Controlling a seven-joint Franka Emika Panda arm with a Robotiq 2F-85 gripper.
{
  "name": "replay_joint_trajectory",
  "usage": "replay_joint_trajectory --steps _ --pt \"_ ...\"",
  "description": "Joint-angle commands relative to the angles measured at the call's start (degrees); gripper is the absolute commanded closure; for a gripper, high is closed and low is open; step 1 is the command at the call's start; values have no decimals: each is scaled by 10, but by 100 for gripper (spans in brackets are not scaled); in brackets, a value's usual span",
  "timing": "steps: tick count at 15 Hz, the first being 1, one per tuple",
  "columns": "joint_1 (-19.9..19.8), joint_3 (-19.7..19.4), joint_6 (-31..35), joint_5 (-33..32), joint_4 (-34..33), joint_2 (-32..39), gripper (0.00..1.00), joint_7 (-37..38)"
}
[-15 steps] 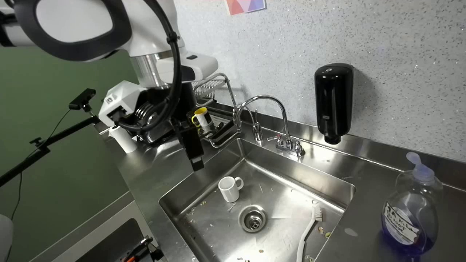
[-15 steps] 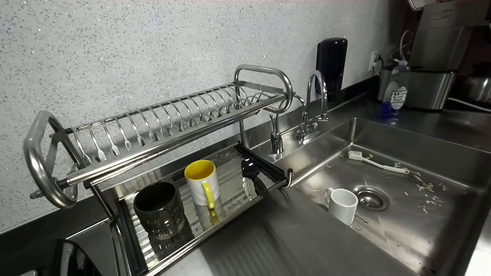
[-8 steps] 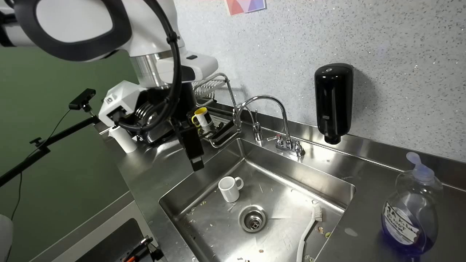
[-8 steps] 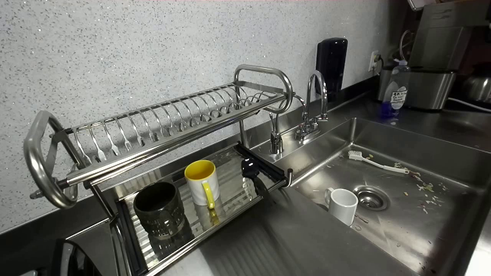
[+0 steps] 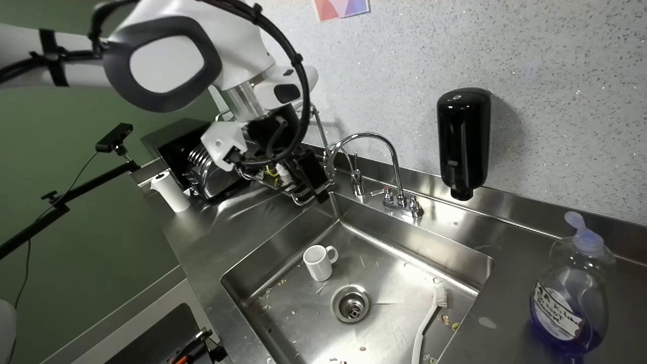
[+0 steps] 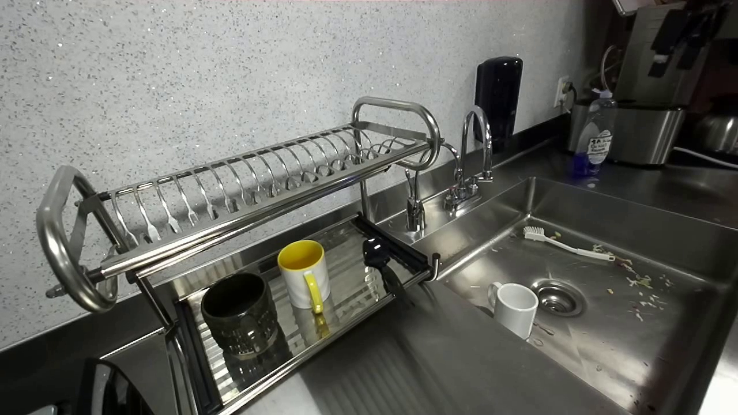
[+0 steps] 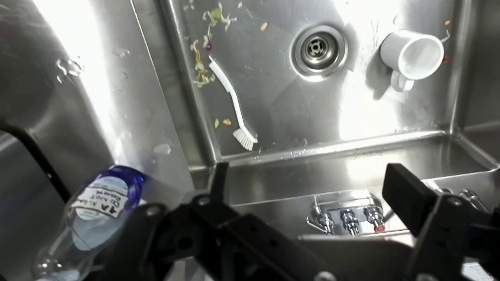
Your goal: Push the right tap lever forward
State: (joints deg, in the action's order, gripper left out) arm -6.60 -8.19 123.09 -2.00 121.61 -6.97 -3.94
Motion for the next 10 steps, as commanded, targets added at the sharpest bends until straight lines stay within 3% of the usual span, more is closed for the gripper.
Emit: replay_joint_trajectory --steps 1,6,7,10 --pt "7 11 89 -1 -19 75 0 -8" --pt "3 12 140 -5 -47 163 0 4" --pt "5 15 138 0 -20 135 0 0" --pt "4 15 138 -1 -24 149 0 0"
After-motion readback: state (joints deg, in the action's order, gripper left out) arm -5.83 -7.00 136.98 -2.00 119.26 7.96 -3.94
